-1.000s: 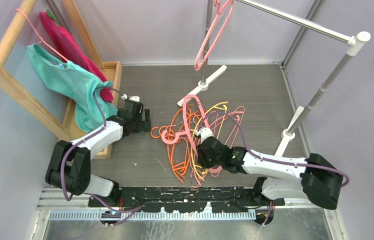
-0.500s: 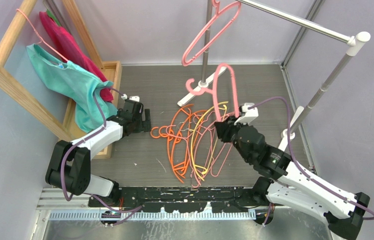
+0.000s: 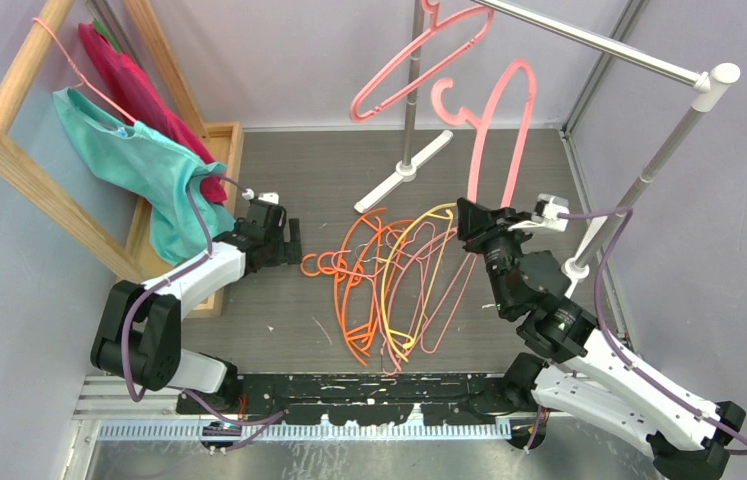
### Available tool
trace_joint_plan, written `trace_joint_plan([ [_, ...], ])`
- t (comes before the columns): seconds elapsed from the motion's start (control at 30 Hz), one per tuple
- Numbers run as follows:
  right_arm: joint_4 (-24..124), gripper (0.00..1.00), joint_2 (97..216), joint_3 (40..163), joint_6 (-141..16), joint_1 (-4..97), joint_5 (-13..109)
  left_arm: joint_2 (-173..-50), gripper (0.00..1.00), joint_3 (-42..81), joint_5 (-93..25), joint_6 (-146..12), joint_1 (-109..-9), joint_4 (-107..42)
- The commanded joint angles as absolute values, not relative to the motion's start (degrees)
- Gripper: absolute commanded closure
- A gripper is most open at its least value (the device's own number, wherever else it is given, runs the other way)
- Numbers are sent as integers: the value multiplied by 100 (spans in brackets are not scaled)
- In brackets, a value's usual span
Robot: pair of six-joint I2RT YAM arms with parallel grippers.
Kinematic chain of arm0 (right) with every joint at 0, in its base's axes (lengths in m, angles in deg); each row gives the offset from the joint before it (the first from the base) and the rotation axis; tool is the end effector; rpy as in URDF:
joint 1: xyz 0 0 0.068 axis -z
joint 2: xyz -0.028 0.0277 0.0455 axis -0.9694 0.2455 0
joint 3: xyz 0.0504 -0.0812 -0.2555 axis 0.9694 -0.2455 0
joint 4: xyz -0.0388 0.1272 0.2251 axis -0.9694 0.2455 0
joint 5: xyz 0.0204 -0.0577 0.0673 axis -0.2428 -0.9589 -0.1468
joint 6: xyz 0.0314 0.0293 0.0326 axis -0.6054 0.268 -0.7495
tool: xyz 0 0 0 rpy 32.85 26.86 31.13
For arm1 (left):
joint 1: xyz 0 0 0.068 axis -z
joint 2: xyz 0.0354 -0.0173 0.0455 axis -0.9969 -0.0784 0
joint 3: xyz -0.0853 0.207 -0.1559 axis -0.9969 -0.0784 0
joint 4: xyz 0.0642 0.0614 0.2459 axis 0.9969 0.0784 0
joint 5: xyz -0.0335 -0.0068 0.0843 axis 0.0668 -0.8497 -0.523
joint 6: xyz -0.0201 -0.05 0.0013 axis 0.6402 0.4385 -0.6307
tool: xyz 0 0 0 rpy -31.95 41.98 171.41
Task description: Organize the hangers
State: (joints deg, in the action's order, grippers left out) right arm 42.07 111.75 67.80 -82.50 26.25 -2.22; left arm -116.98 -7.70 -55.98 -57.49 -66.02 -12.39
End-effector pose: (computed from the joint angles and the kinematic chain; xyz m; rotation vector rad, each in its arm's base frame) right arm 0.1113 0.0932 0.3744 0.3639 1.3922 0.5917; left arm 0.2631 -0.0841 0.1927 -0.1211 2.4692 0.0024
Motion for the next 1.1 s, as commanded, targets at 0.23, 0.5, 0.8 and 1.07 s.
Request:
trace_joint_plan([
  [0.23,1534,99,12383,7477,-8328,3549,129,-11651,2,-666,-5625,-5656,-6602,-1441],
  [0.5,1005,99,13553,7984,-9503,4844,1263,-11631,2,-632,-5584,-5667,-6596,-1467],
  [0.8,825,99,14665,8502,-9792,4955,1668,-11765,2,-601,-5563,-5723,-6599,-1496],
  [1.07,1109,99,15536,9109,-10028,4958,1934,-11855,2,-606,-5587,-5739,-6598,-1538],
])
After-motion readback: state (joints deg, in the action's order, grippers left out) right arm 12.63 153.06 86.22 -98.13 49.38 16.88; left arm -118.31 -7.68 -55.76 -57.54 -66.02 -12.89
